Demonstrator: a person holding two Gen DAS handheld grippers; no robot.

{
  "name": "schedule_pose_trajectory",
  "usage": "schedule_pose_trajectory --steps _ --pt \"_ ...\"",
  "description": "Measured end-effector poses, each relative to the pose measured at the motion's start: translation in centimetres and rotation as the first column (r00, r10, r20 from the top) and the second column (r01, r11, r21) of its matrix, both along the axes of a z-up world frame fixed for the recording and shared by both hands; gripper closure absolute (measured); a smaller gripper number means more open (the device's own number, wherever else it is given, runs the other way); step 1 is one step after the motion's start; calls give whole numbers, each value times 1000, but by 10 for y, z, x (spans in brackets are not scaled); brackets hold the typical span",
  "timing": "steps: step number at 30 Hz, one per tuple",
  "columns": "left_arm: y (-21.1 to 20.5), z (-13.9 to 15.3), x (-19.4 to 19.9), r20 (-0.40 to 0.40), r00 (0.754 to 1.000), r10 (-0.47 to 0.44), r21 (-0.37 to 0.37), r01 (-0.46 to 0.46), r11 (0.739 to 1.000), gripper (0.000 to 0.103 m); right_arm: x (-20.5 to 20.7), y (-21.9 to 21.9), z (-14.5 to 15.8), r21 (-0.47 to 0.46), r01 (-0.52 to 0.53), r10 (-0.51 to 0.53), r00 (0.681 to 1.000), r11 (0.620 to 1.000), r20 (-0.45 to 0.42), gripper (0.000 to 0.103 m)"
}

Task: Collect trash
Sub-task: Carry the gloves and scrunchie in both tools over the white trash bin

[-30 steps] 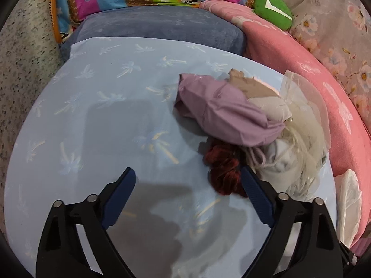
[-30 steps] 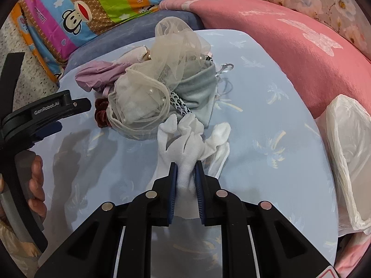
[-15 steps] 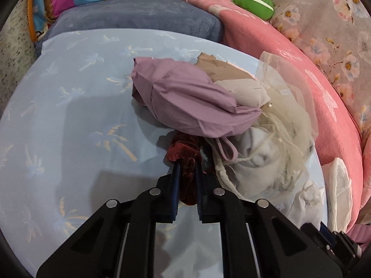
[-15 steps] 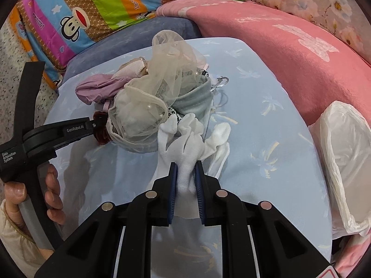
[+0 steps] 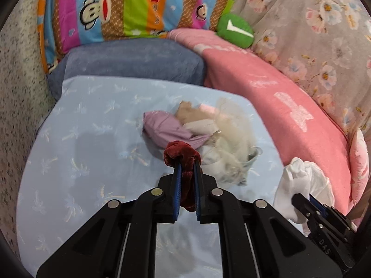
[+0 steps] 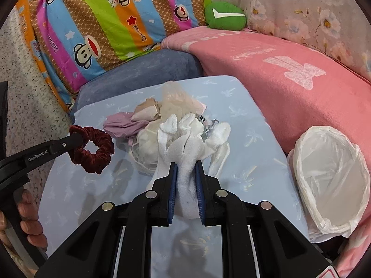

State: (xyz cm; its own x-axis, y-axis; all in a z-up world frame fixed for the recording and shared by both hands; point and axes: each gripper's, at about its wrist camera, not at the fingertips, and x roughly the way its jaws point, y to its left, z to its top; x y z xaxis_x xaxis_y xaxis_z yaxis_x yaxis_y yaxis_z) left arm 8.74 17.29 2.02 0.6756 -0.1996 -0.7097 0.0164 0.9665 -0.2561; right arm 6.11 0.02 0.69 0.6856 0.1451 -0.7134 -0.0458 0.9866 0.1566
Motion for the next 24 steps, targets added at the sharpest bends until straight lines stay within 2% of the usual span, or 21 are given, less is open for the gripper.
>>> schedule_pose_trajectory --steps 6,12,19,24 --pt "-45 37 -6 89 990 -109 14 108 994 93 -21 -32 41 9 49 -49 994 999 98 88" --pt "-99 57 -11 156 955 -252 30 250 968 93 -42 -84 74 16 151 -152 972 988 180 88" --pt "-171 66 -21 193 887 -419 47 418 907 93 -65 -160 92 28 298 -297 928 954 224 88" --pt "-217 68 -22 190 840 -509 22 514 857 93 -78 -206 93 38 385 -384 895 922 227 88"
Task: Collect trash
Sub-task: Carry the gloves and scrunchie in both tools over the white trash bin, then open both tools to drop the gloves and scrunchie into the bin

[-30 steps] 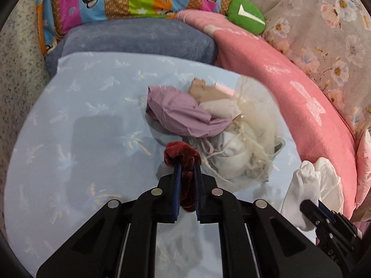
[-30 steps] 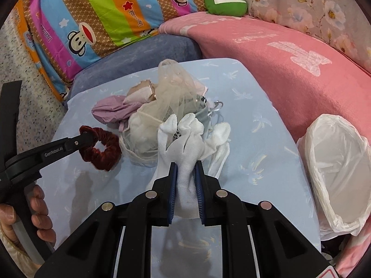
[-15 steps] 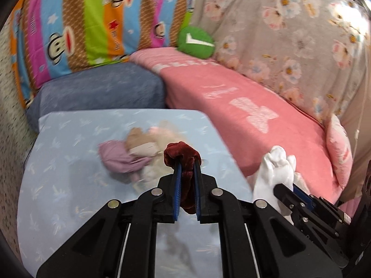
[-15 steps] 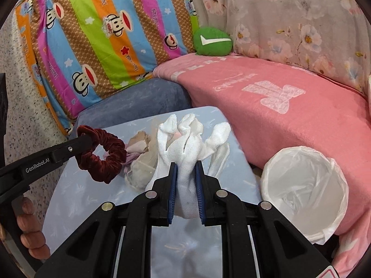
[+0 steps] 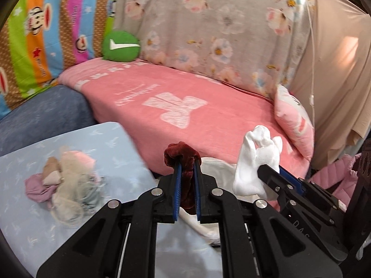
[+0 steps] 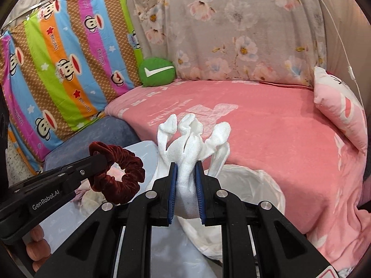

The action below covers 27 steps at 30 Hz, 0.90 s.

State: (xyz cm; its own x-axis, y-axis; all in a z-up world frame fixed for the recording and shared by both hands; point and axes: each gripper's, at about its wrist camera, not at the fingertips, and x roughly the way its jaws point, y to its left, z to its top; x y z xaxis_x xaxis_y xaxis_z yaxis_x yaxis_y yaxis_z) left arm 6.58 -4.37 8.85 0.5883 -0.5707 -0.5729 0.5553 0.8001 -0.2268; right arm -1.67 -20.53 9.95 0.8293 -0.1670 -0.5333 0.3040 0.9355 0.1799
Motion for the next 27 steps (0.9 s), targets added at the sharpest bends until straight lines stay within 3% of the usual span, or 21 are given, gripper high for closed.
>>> schedule_pose_trajectory --steps 10,18,19,21,23,27 --pt "-61 -12 7 -53 992 -113 13 114 993 91 -3 -54 -20 24 100 -99 995 995 -30 88" --pt "-80 -20 16 -72 989 -130 17 131 991 89 11 -69 -40 48 114 -111 992 992 -66 84" --pt "-81 -22 17 -81 989 -122 18 124 992 85 15 -71 -44 44 114 -110 991 993 -81 82" --pt "-80 -24 22 -91 991 -99 16 101 995 46 23 -73 -53 36 127 -122 987 991 -106 78" --pt "-77 -25 24 -74 996 -51 19 52 998 31 26 -74 -60 51 137 -129 984 989 -125 69" --pt "-74 -27 29 -73 997 -25 37 28 999 31 23 -73 -63 51 148 -141 983 988 -120 56"
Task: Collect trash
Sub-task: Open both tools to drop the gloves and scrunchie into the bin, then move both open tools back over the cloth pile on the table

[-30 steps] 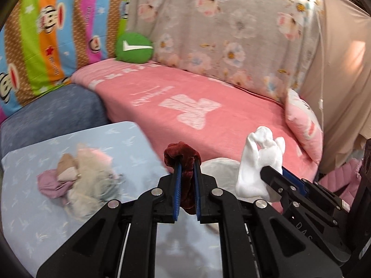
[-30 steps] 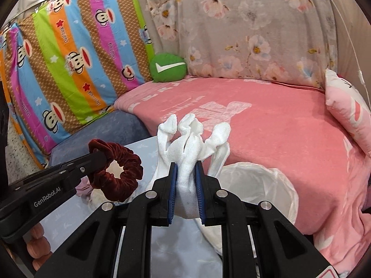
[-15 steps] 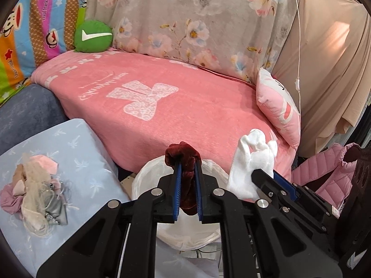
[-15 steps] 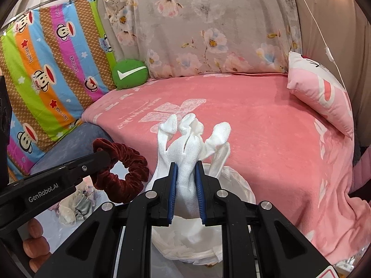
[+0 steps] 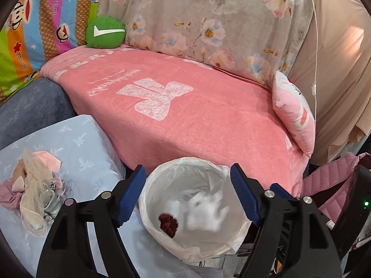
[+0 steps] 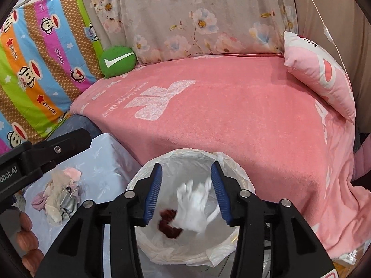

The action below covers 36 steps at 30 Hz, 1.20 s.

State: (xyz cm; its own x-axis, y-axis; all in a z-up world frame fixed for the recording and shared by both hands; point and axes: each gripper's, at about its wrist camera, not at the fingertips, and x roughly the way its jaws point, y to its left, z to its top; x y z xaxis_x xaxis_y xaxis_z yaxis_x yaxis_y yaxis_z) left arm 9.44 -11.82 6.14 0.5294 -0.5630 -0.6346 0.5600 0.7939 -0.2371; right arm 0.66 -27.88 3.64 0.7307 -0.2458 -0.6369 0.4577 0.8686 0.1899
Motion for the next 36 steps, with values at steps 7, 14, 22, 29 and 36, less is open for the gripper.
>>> schedule_pose_trajectory --steps 7,14,22,29,36 --pt "3 0 0 -3 1000 9 4 -9 1000 31 -5 7 6 4 -12 12 1000 1000 10 54" --pt "11 1 -4 -4 1000 21 3 -21 1000 31 -9 20 11 -1 -35 35 999 999 10 52" --pt "30 -1 -5 -14 999 51 -3 -51 999 31 -12 38 16 -9 -67 67 998 998 13 51" --pt "55 -5 -1 -40 994 104 -9 -105 994 31 -11 59 17 -15 -103 103 995 995 7 50" --pt "88 -14 2 -49 982 181 8 -181 983 31 -5 85 17 -13 -149 150 989 989 0 49"
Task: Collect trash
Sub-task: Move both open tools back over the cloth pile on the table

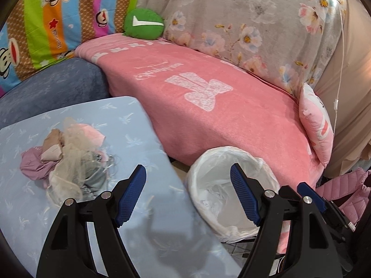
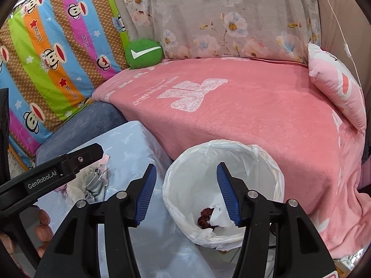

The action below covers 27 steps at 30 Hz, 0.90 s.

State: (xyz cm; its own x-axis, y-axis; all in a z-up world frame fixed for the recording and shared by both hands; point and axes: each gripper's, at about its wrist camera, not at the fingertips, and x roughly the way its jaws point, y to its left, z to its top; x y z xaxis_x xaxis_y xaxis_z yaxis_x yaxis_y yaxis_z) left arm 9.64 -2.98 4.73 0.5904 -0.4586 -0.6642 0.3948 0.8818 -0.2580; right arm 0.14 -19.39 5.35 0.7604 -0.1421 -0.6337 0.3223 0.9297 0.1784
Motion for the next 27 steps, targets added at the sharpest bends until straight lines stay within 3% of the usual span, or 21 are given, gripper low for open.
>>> schedule_pose_trajectory --steps 4,6,18,22,27 --pt "19 -5 3 -7 999 46 5 -46 999 30 6 18 -1 -7 -38 38 999 999 -8 49" --pt "28 -6 4 -5 997 71 15 -71 997 24 8 28 -2 -9 -54 54 998 999 -11 49" --pt "87 -17 11 2 981 196 39 -196 980 23 35 83 -10 3 -157 156 987 988 -43 49" --pt "109 -24 16 -17 971 240 46 -239 970 23 46 102 -14 2 -196 196 979 981 -55 49" --pt "142 -34 24 -47 950 309 46 -307 951 15 61 130 -21 9 -249 249 966 969 -72 49"
